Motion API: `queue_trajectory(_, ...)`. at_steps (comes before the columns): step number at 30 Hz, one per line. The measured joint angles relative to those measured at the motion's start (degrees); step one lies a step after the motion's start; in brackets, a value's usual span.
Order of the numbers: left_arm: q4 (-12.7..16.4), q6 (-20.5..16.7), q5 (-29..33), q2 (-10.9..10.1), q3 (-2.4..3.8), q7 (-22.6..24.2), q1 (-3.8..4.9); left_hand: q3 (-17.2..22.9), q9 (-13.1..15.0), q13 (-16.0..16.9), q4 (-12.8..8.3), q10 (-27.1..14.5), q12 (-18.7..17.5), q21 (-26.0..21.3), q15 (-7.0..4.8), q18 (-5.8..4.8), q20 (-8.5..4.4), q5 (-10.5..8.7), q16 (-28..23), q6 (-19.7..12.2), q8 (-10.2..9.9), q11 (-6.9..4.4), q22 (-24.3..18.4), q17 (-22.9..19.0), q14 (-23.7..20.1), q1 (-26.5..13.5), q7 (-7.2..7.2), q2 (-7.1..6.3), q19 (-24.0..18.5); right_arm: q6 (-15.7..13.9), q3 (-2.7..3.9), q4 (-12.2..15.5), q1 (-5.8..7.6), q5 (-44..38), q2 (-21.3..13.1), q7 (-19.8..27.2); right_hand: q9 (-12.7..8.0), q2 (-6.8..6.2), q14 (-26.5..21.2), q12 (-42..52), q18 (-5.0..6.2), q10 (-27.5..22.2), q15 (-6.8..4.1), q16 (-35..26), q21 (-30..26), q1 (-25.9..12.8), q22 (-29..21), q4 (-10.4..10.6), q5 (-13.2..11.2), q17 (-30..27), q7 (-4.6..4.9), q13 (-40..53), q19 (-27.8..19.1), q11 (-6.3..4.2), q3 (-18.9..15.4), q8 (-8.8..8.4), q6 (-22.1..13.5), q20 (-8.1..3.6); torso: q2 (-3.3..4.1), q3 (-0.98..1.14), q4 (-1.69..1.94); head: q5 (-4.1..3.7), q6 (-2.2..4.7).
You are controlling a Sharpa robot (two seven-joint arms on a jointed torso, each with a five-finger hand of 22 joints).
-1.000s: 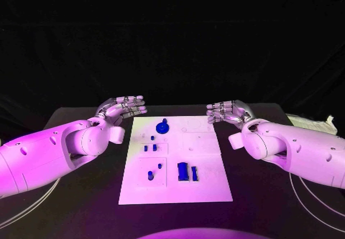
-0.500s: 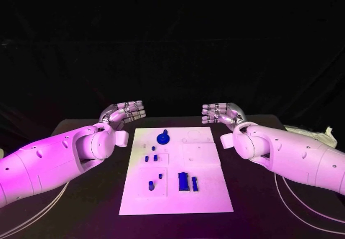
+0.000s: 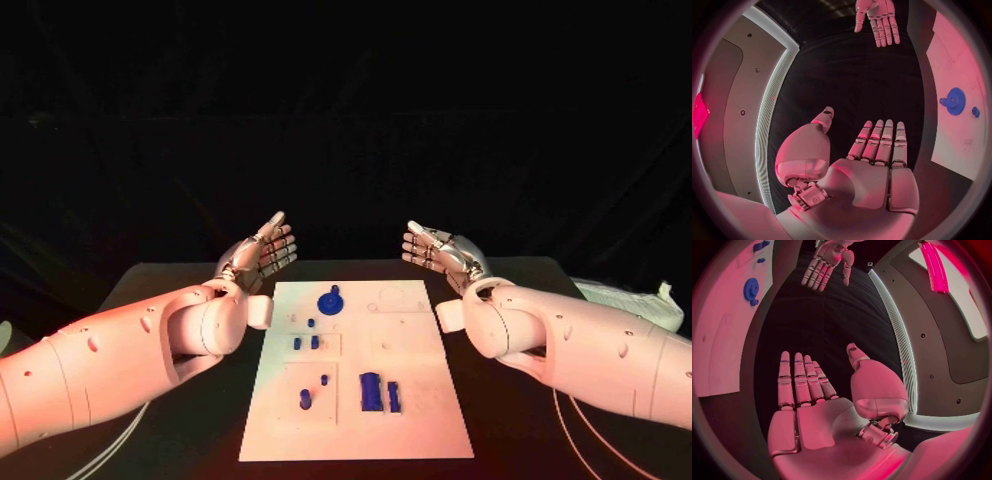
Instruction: Assemble the parts on the task board
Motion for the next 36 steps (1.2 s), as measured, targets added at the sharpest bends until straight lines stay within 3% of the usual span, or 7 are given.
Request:
queue_trajectory(4,4.5,-5.1,-1.4,-0.9,0.64,0.9,-1.76,-1.8,-0.2,-0.2,0.1,-4.9,-0.3,-0.3,-2.04,-0.86,-1.43,-1.35,-0.4,-4.8,-0.2,-0.99,-1.4,-0.2,-4.9,-6.4,-1.67,0.66,-3.8,-4.6,-0.62,5.6,-0.25,2.3,-1.0,1.4,-0.2,0.24,-5.9,-0.2,-0.43,-5.7,-0.33,-0.1,-1.0,-6.8,-1.1,-0.1,-2.2,-0.8,-1.84,-0.2,-5.4,-1.36,-1.5,-0.33,-5.0,-0.98,-0.62,-0.04,-0.44,0.78,2.07)
queue_trajectory(9,8.7,-11.7,-3.4,-1.7,1.23,2.3,-3.31,-3.8,-0.3,-0.3,0.1,-10.3,-0.3,-0.3,-4.10,-1.76,-2.96,-2.05,-0.7,-10.0,-0.2,-3.76,-2.8,-0.3,-10.1,-13.3,-4.05,1.08,-7.8,-9.9,-1.03,9.8,-0.40,5.1,-1.8,3.1,-0.4,0.40,-12.2,-0.2,-2.72,-11.8,-0.51,-0.1,-1.4,-14.2,-2.7,-0.2,-3.7,-1.3,-4.07,-0.3,-11.2,-2.18,-3.1,-0.33,-10.3,-3.80,-1.08,-0.04,-0.77,1.21,3.32)
queue_trajectory(14,10.9,-17.1,-5.1,-2.2,1.52,3.5,-4.15,-5.4,-0.3,-0.3,0.2,-14.4,-0.3,-0.3,-4.97,-4.02,-4.40,-2.19,-0.7,-14.0,-0.2,-5.31,-4.6,-0.3,-14.1,-18.8,-5.07,1.26,-10.9,-13.5,-1.15,11.2,-0.46,7.0,-2.1,4.3,-0.4,0.44,-17.2,-0.2,-4.83,-16.6,-0.57,-0.3,-1.7,-19.9,-5.3,-0.2,-4.1,-1.5,-5.03,-0.3,-15.8,-2.49,-4.3,-0.33,-14.5,-5.35,-1.24,-0.06,-0.92,1.28,3.59)
queue_trajectory(17,11.2,-18.8,-5.7,-2.3,1.54,4.0,-4.26,-6.1,-0.3,-0.4,0.2,-16.5,-0.3,-0.3,-5.26,-5.34,-6.11,-2.41,-0.7,-16.1,-0.2,-5.78,-6.3,-0.4,-16.2,-21.5,-5.41,1.32,-12.6,-14.5,-1.15,11.2,-0.47,7.6,-2.1,4.8,-0.4,0.48,-19.7,-0.2,-4.93,-19.0,-0.64,-0.3,-1.7,-22.9,-6.2,-0.2,-4.4,-1.6,-5.34,-0.3,-18.1,-2.57,-5.8,-0.33,-16.7,-5.82,-1.27,-0.06,-0.96,1.29,3.62)
queue_trajectory(19,11.3,-19.7,-6.1,-2.3,1.56,4.3,-4.26,-6.6,-0.3,-0.4,0.1,-17.8,-0.3,-0.3,-5.38,-5.35,-7.04,-2.41,-0.7,-17.4,-0.2,-5.97,-7.1,-0.4,-17.4,-23.2,-5.56,1.34,-13.5,-15.0,-1.15,11.2,-0.47,7.9,-2.1,5.0,-0.5,0.50,-21.3,-0.2,-5.80,-20.5,-0.61,-0.3,-1.7,-24.7,-6.6,-0.2,-4.4,-1.6,-5.46,-0.3,-19.5,-2.63,-6.9,-0.33,-18.0,-6.04,-1.30,-0.06,-0.97,1.29,3.63)
queue_trajectory(23,11.3,-20.7,-6.5,-2.3,1.57,4.6,-4.26,-8.7,-0.3,-0.4,0.1,-20.1,-0.3,-0.3,-5.54,-6.03,-8.43,-2.41,-0.7,-19.6,-0.2,-6.21,-8.1,-0.4,-19.7,-26.2,-5.72,1.36,-15.0,-15.6,-1.15,11.2,-0.47,8.4,-2.1,5.3,-0.5,0.50,-24.0,-0.2,-5.81,-23.1,-0.65,-0.3,-1.7,-27.8,-7.1,-0.2,-4.6,-1.6,-5.64,-0.3,-22.0,-2.73,-8.4,-0.33,-20.3,-6.31,-1.30,-0.06,-0.98,1.29,3.64)
queue_trajectory(36,11.3,-21.9,-7.1,-2.3,1.57,5.1,-4.26,-11.6,-0.3,-0.4,0.1,-25.4,-0.3,-0.3,-5.55,-6.28,-9.34,-2.40,-0.7,-24.7,-0.2,-6.54,-8.9,-0.4,-24.8,-33.1,-5.94,1.35,-18.9,-16.4,-1.15,11.2,-0.48,8.9,-2.1,5.7,-0.5,0.52,-30.5,-0.2,-6.26,-29.3,-0.67,-0.3,-1.9,-35.3,-7.5,-0.2,-4.6,-1.7,-5.82,-0.3,-27.9,-2.75,-9.5,-0.54,-25.5,-6.54,-1.31,-0.06,-0.98,1.29,3.64)
